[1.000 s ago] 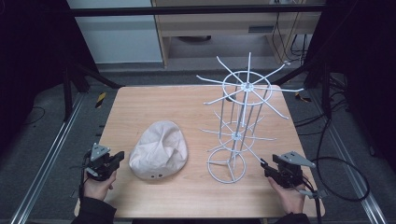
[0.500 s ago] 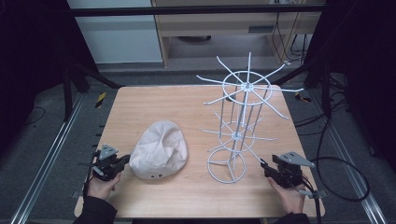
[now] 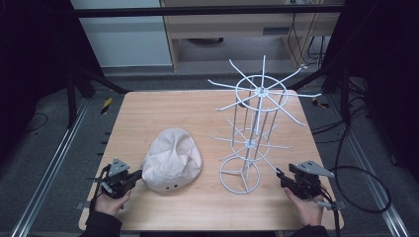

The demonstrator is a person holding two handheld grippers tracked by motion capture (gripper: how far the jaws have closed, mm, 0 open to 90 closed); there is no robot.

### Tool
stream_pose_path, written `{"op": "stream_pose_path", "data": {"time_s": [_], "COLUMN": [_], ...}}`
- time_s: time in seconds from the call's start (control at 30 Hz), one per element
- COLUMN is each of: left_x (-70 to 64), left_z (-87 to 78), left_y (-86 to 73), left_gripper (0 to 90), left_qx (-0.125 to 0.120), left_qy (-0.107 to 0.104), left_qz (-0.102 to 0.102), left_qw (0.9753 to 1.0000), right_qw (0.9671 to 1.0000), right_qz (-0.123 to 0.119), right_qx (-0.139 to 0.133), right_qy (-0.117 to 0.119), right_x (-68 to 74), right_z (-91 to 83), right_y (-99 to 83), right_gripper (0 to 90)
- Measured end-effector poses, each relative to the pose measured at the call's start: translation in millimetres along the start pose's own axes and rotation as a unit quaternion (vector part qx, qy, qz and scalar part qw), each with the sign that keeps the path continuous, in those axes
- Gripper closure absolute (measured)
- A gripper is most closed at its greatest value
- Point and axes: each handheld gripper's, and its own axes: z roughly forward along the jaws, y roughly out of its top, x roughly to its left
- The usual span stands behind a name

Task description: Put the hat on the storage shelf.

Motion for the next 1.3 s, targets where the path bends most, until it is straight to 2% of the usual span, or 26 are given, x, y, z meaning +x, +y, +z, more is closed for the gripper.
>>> {"op": "stream_pose_path", "data": {"time_s": [0.27,0.57,0.93,1.1,1.3], "left_x": [-17.1,-33.1,-43.7,-46.5,-41.6], "left_z": [2.6,9.6,17.7,19.0,6.8], "left_y": [1.6,5.7,9.2,10.7,10.7], "left_gripper": [89.5,89.4,89.4,89.4,89.3], "left_qx": [-0.001,-0.001,-0.011,-0.01,-0.024], "left_qy": [-0.022,-0.037,-0.049,-0.051,-0.048], "left_qz": [0.012,0.028,0.028,0.037,0.023], "left_qw": [0.9997,0.9989,0.9984,0.998,0.9983], "right_qw": [1.0,1.0,1.0,1.0,1.0], "right_qz": [-0.001,0.0,0.0,0.0,0.0], "right_qx": [0.0,0.0,-0.001,-0.001,-0.003], "right_qy": [-0.002,-0.005,-0.006,-0.006,-0.006], "right_x": [-1.1,-2.8,-4.0,-4.1,-5.1], "right_z": [0.3,0.4,0.3,0.8,0.1], "right_y": [-0.4,-1.1,-1.7,-1.7,-1.5], "right_gripper": [47.5,46.9,47.0,47.1,47.1]}}
